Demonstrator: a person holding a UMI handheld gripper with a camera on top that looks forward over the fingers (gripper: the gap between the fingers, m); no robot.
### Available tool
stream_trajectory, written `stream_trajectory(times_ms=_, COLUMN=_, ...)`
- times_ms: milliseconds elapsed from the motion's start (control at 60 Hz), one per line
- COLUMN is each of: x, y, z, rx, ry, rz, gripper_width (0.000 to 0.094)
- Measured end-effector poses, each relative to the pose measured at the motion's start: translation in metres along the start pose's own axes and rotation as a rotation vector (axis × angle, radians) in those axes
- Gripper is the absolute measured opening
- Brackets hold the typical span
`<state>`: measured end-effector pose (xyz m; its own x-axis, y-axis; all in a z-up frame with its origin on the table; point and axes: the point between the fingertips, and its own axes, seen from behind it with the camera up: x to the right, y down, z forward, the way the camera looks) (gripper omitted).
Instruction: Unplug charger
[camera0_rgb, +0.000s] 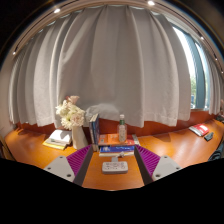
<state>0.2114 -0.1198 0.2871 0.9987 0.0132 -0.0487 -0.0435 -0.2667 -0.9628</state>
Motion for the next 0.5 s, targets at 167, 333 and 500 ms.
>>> stream_trajectory(times_ms=167, x=-0.068, y=0.035, z=-0.030, rx=-0.057, ry=-0.075, rz=0.002, gripper_width=0.0853)
stream_trajectory(times_ms=333, x=-0.112, y=0.078, z=-0.049, rx=-0.126, ry=-0.127, rz=-0.058, gripper_width=0.0852)
stream_trajectory(times_ms=500, x=-0.129, y=0.102, z=-0.060, rx=-0.167, ry=-0.148, rz=-0.065, gripper_width=0.0852)
